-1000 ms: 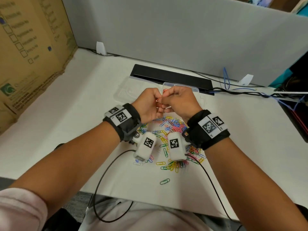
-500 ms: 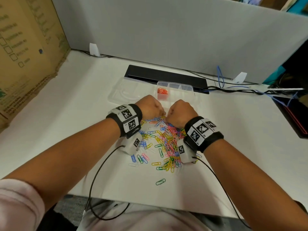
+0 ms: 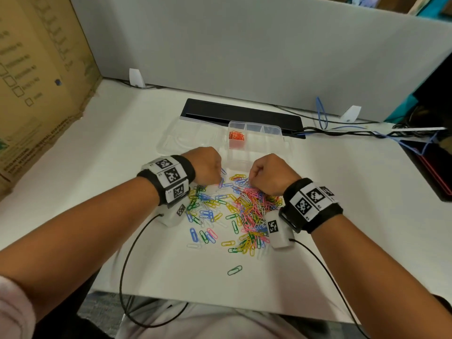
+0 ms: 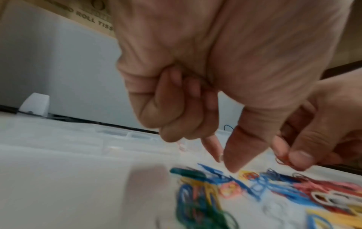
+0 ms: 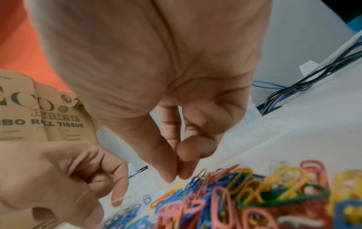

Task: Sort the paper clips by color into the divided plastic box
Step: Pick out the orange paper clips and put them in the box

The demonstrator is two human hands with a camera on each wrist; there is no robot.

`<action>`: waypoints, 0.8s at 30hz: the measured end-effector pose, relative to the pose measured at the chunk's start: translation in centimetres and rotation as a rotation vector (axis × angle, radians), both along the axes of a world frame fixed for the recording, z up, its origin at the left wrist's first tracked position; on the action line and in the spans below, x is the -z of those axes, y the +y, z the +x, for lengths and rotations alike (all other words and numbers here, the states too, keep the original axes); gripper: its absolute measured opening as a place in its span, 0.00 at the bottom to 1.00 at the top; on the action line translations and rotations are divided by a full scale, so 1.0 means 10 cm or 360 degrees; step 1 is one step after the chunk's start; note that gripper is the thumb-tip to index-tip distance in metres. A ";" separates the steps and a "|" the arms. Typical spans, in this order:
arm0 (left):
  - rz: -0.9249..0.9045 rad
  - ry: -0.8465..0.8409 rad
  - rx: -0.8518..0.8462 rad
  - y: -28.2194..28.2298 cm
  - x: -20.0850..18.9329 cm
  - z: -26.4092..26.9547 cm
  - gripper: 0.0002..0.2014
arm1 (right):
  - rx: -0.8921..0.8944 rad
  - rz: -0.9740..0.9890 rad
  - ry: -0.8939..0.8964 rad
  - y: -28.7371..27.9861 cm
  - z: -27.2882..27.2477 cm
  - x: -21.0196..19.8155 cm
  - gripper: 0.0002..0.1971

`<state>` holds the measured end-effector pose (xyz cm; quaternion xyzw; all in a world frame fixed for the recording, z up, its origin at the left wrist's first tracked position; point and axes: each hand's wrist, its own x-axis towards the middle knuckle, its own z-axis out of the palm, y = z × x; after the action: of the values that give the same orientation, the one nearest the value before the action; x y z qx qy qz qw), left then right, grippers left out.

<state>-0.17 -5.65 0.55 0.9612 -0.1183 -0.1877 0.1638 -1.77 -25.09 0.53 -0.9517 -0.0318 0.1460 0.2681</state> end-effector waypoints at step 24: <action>-0.1776 0.0995 -0.0693 -0.17 -0.10 -0.14 0.10 | 0.0239 0.0795 -0.0205 0.15 -0.18 -0.20 0.07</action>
<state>-1.53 -7.39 1.54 0.6351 0.0519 -0.3306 0.6962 -3.56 -23.58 2.50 -0.8631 -0.0131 0.0526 0.5021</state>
